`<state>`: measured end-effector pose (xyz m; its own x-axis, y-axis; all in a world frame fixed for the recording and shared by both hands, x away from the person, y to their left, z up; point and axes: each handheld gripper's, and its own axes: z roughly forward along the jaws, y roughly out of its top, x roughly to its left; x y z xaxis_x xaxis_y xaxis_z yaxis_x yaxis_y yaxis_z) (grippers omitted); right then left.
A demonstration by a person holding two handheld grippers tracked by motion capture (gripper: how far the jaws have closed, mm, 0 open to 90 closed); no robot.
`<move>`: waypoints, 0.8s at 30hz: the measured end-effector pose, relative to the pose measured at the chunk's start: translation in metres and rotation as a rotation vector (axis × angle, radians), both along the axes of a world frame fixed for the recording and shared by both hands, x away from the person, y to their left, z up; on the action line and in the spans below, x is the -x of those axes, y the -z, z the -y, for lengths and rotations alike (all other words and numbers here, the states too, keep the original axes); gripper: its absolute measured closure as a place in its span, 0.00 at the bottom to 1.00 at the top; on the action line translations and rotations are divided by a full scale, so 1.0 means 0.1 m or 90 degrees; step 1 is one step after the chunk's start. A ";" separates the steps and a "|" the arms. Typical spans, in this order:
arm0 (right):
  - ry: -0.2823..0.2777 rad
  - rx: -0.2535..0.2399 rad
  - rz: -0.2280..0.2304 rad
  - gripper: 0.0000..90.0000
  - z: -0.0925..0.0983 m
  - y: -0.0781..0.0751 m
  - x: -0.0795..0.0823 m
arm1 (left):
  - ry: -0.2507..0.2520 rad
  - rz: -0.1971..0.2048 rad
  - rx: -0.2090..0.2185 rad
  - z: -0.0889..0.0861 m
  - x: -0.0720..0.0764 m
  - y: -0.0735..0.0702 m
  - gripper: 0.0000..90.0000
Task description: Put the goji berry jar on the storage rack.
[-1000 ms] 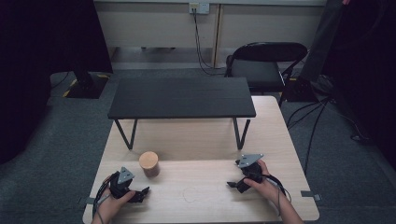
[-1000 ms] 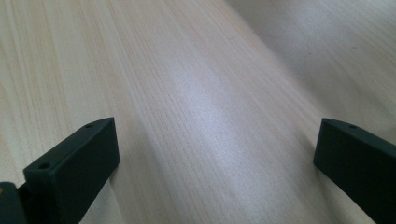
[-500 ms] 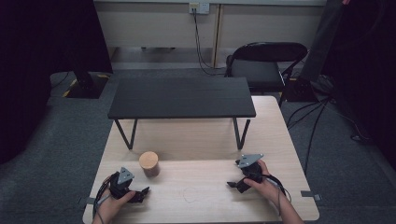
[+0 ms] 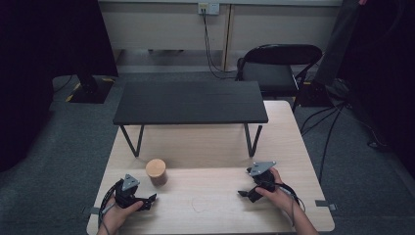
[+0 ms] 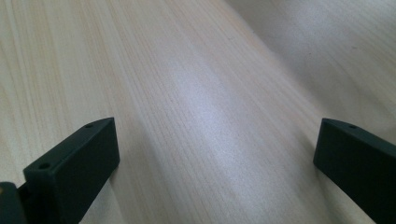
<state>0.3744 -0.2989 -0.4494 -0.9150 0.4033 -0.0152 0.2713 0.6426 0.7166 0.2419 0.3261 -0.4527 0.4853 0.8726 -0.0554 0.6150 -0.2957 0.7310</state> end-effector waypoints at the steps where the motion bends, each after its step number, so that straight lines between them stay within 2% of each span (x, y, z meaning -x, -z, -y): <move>1: 0.000 0.000 0.000 0.00 0.00 0.00 0.00 | 0.000 0.002 0.001 0.01 -0.01 0.00 0.01; 7: 0.000 0.000 0.000 0.00 0.00 0.00 0.00 | -0.009 0.014 0.004 0.07 -0.08 -0.06 0.01; 11: 0.000 0.000 0.000 0.00 0.00 0.00 0.00 | -0.002 0.013 -0.004 0.10 -0.14 -0.08 0.01; 17: 0.000 0.000 0.000 0.00 0.00 0.00 0.00 | 0.011 0.012 0.008 0.10 -0.21 -0.07 0.01; 24: 0.000 0.000 0.000 0.00 0.00 0.00 0.00 | 0.015 0.020 0.006 0.16 -0.30 -0.08 0.01</move>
